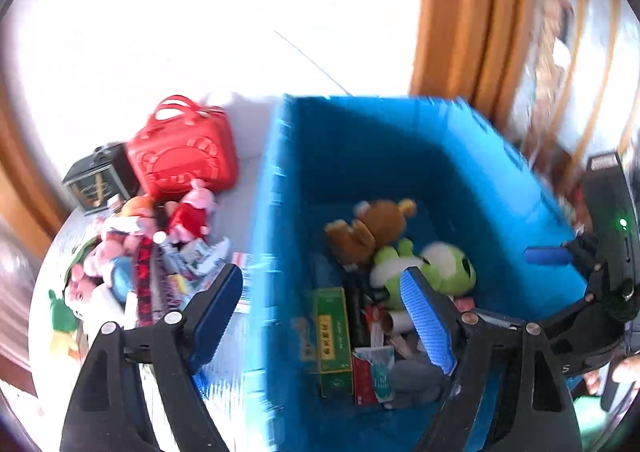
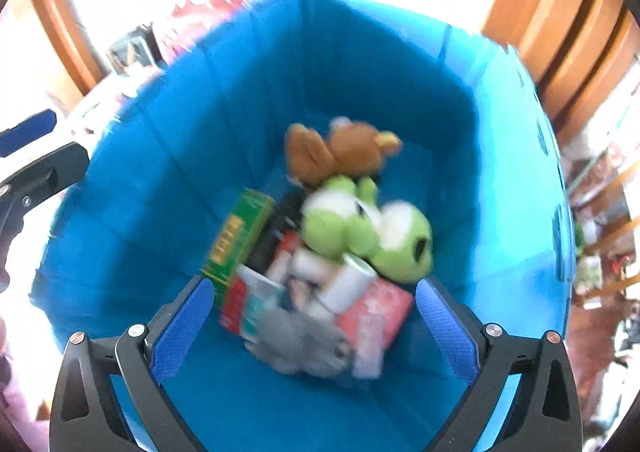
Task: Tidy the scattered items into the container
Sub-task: 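Lift both tools out of the crate and move back over the pile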
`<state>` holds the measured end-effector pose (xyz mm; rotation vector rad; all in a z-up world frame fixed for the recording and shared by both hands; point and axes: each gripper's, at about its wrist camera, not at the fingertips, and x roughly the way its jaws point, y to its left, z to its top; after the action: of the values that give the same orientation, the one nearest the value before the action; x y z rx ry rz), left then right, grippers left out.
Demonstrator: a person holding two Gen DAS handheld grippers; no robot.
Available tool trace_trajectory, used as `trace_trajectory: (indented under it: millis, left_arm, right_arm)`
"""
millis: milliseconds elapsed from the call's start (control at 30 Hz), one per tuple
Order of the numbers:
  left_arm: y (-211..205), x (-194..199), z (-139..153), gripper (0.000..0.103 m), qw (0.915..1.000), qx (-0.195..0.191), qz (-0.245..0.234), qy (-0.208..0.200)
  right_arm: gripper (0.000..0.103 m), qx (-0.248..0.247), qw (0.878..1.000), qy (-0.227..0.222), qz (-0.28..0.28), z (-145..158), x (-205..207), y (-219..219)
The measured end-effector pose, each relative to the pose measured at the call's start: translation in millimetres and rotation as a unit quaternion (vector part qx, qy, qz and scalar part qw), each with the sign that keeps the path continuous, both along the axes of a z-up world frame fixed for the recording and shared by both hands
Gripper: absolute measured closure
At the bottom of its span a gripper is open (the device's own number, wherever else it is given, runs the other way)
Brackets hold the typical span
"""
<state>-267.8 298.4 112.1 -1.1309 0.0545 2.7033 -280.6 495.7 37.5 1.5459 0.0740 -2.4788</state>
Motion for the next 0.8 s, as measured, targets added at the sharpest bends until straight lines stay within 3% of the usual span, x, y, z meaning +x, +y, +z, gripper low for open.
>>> trace_trajectory:
  millis: [167,367,467,633,800]
  left_arm:
    - [-69,16,18,0.012,0.9957,0.000,0.076,0.053]
    - [-162,34,22,0.011,0.9845,-0.002,0.151,0.089]
    - [-211,43,13,0.009,0.9791,-0.015,0.175,0.103]
    - [-294,43,-16,0.009,0.9803,-0.010,0.175,0.092]
    - [-373,31,-63,0.009,0.9834,-0.024,0.170,0.060]
  right_arm:
    - [0.000,-0.029,0.995,0.091,0.039,42,11,-47]
    - [0.000,-0.071,0.987,0.126,0.064,63,9,-109]
    - [0.000,-0.086,0.984,0.145,0.061,75,11,-142]
    - [0.000,-0.102,0.977,0.177,0.054,89,18,-206]
    - [0.000,-0.123,0.977,0.164,0.051,68,9,-291]
